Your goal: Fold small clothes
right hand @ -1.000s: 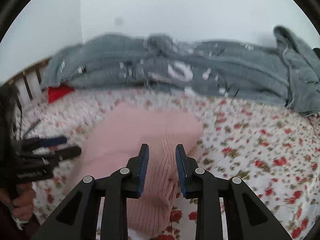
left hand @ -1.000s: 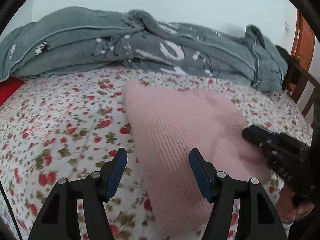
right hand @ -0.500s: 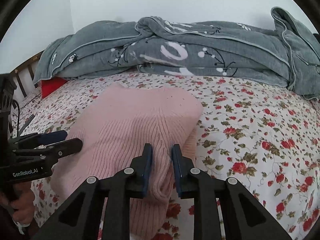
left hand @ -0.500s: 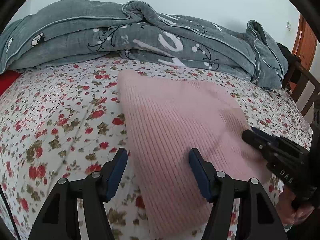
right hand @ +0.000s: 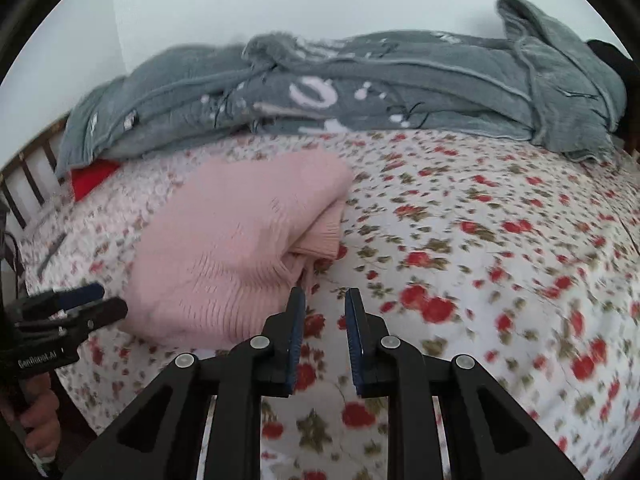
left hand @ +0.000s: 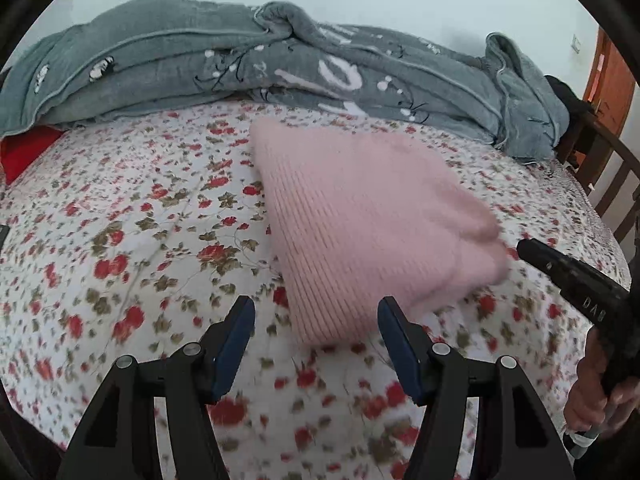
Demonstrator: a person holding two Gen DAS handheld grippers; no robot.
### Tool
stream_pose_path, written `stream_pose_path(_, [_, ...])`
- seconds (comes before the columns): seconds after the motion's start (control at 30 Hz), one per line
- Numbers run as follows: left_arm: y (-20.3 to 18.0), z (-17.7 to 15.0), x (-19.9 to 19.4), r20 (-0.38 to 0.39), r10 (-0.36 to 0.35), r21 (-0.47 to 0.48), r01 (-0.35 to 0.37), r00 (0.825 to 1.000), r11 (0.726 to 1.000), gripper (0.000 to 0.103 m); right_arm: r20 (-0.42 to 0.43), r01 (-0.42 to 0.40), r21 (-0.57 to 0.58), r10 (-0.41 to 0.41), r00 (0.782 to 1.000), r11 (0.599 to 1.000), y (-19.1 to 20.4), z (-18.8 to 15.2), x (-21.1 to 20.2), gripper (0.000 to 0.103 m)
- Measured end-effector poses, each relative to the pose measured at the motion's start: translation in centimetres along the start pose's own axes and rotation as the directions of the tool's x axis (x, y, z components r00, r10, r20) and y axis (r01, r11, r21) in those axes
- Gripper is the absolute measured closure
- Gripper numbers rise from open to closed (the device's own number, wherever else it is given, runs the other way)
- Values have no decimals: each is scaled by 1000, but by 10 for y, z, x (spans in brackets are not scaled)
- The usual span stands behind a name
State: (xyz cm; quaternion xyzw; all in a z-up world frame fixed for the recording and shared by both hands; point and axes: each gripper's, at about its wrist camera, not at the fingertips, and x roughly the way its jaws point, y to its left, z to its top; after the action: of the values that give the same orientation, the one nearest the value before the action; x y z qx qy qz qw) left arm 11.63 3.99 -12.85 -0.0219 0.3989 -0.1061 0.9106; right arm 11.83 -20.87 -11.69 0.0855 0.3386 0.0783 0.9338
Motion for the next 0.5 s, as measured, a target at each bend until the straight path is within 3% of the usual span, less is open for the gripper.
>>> stream_pose_path(0.23, [-24, 3, -57, 61, -30, 16, 29, 998, 999, 41, 17, 28, 8, -29, 999, 1000, -7, 3, -60, 73])
stream_pose_path(0.37, [-39, 1, -85, 85, -4, 30, 1, 996, 1000, 41, 10, 46, -13, -46, 999, 999, -5, 2, -91, 68])
stream_pose_path(0.5, [-54, -8, -107, 91, 38, 50, -43, 995, 998, 39, 70, 91, -34, -89, 994, 995, 2, -3, -131, 34])
